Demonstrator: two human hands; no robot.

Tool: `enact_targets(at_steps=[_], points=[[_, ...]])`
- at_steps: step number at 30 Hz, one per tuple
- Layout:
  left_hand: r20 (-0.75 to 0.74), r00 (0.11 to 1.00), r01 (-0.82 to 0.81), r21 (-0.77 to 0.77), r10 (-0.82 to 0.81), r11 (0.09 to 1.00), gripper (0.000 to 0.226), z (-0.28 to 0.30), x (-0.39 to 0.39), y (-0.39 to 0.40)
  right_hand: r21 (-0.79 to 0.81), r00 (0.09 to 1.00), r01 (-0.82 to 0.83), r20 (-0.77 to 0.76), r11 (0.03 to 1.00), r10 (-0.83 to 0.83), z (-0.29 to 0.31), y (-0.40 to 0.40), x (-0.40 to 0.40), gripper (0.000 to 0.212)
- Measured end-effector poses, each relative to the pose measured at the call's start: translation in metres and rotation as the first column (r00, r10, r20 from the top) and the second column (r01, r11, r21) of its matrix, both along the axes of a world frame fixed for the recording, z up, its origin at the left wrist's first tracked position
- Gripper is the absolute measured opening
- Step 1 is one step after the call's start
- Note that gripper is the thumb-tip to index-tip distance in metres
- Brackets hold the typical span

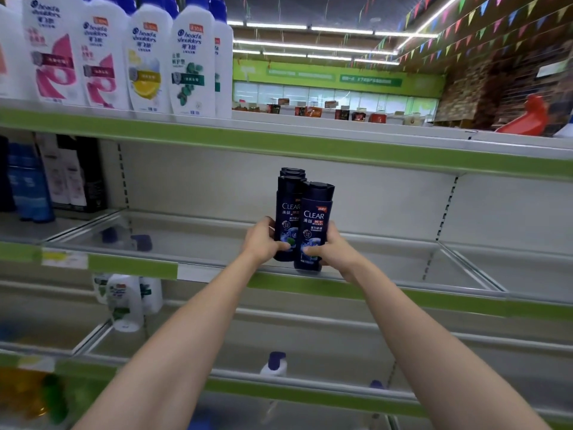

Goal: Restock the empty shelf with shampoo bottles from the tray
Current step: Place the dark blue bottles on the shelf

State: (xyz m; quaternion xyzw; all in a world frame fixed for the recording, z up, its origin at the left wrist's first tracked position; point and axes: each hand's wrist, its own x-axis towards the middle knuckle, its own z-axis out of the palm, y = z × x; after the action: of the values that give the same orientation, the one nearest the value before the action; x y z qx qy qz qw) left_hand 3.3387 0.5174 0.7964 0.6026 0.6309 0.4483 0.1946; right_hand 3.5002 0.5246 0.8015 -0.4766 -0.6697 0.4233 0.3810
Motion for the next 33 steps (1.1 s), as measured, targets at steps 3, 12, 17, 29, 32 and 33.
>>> enact_targets(at_steps=[3, 12, 17, 29, 32, 33], points=[[-0.003, 0.999, -0.033, 0.004, 0.033, 0.999, 0.047, 0.000, 0.002, 0.006, 0.009, 1.000, 0.021, -0.021, 1.000, -0.021, -0.002, 0.001, -0.003, 0.054], [0.135, 0.991, 0.031, -0.056, -0.023, 0.998, 0.029, 0.002, -0.002, 0.018, 0.051, 0.997, 0.064, 0.034, 0.997, -0.066, -0.006, 0.011, -0.022, 0.050], [0.205, 0.977, 0.083, -0.101, -0.061, 0.991, 0.033, -0.001, -0.011, 0.019, 0.063, 0.996, 0.079, 0.045, 0.995, -0.081, -0.009, 0.014, -0.032, 0.050], [0.009, 0.988, -0.154, -0.015, 0.155, 0.988, 0.022, -0.001, -0.010, -0.018, 0.065, 0.981, 0.111, 0.156, 0.992, -0.120, -0.007, -0.011, -0.025, 0.063], [-0.036, 0.986, -0.163, -0.003, 0.163, 0.987, 0.018, -0.006, 0.001, -0.040, 0.093, 0.975, 0.109, 0.182, 0.990, -0.124, -0.009, -0.029, -0.011, 0.061], [-0.055, 0.985, -0.161, -0.008, 0.161, 0.987, 0.017, -0.008, 0.005, -0.047, 0.109, 0.974, 0.112, 0.184, 0.988, -0.131, -0.009, -0.035, -0.007, 0.060]])
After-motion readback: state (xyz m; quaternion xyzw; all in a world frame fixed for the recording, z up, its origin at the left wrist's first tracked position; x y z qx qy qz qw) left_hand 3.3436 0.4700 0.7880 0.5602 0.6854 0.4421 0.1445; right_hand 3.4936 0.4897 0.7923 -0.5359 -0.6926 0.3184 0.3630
